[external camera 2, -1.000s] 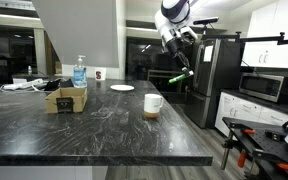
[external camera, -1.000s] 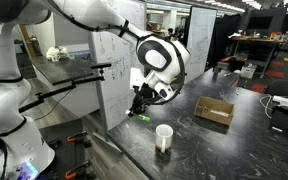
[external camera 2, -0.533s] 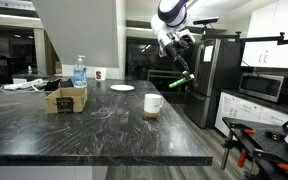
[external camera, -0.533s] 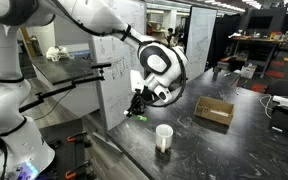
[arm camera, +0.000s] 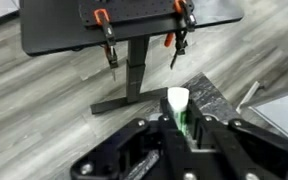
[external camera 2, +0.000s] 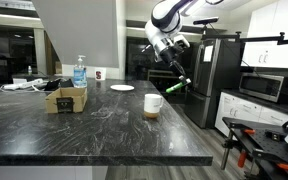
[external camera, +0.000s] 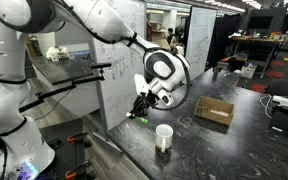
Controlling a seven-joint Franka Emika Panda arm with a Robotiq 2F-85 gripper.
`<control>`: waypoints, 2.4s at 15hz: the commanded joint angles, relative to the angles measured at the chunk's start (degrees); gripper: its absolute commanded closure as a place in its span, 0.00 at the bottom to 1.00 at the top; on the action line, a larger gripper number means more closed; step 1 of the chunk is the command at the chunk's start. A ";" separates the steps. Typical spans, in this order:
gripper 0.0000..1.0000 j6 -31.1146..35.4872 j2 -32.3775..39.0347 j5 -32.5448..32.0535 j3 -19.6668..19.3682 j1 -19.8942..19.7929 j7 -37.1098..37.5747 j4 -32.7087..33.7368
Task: Place the green marker inside the white mug
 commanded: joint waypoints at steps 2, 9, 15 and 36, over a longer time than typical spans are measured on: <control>0.95 -4.50 3.34 -0.47 -0.02 -0.43 0.34 6.23; 0.95 -9.52 7.75 -2.13 -0.71 -0.28 3.95 13.91; 0.79 -6.55 9.41 -1.02 -0.46 -0.83 5.84 14.97; 0.95 -18.61 24.54 -0.77 0.22 -3.13 4.52 34.19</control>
